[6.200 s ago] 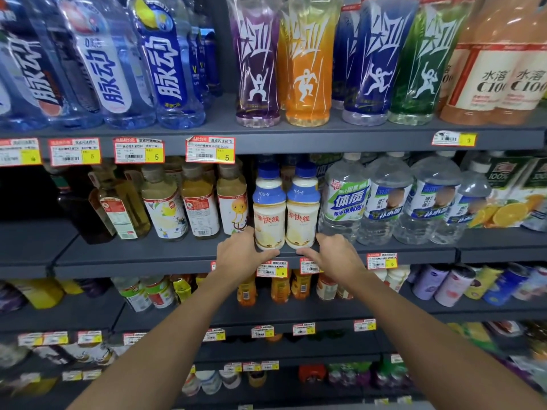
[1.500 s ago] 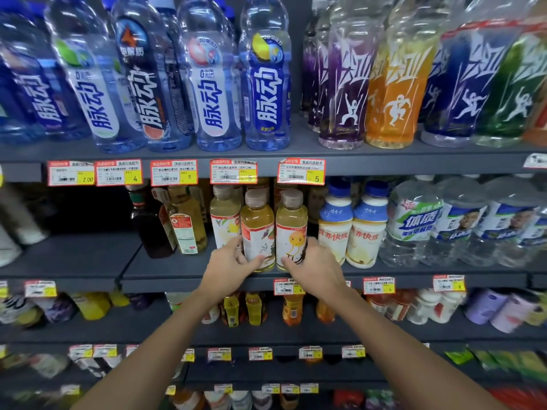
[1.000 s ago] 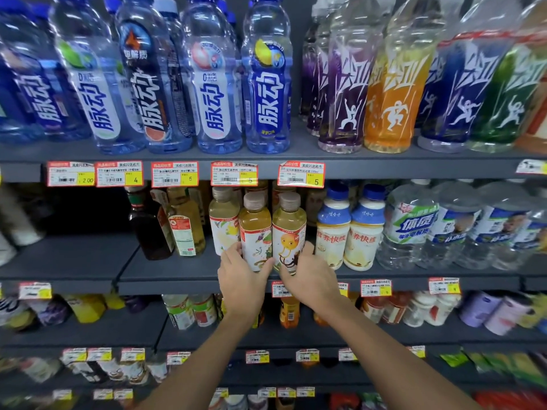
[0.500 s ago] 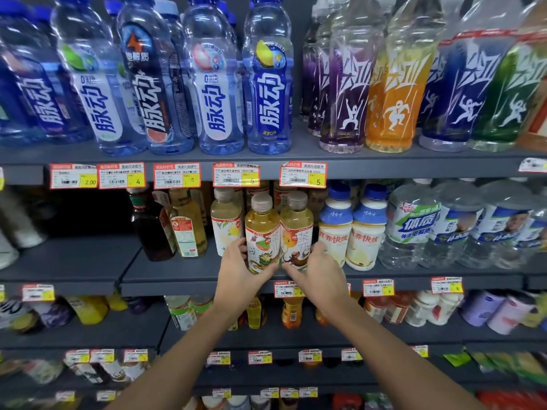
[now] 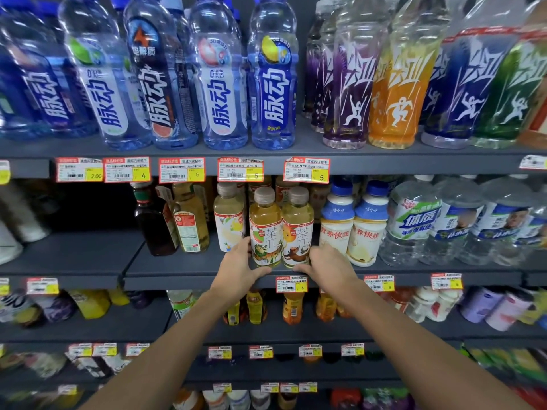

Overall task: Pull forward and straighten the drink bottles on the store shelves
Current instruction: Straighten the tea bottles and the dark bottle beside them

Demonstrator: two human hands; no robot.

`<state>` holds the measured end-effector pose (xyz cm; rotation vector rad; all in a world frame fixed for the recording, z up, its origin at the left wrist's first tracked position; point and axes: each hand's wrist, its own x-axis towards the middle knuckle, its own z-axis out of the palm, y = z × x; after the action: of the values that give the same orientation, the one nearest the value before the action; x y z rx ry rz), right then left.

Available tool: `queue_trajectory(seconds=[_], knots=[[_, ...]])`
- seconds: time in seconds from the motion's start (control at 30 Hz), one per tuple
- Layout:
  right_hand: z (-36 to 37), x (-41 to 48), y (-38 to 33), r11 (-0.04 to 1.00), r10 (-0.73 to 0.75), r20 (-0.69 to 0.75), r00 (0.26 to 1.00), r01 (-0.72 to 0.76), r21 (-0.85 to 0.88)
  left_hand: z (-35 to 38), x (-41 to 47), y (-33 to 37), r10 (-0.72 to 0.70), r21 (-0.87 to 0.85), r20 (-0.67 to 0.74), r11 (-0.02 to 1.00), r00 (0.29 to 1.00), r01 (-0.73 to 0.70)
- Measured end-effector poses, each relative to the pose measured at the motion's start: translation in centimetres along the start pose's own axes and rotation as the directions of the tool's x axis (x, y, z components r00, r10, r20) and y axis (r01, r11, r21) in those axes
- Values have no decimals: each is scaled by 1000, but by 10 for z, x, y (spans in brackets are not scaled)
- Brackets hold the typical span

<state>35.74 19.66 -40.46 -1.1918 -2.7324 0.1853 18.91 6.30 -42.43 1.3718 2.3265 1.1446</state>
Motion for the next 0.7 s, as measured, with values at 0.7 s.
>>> queue_trajectory(seconds=[0.7], knots=[[9,6,13,996,-84,-1,996,84,-15,1,10,11,-41,121,67,992,997,33]])
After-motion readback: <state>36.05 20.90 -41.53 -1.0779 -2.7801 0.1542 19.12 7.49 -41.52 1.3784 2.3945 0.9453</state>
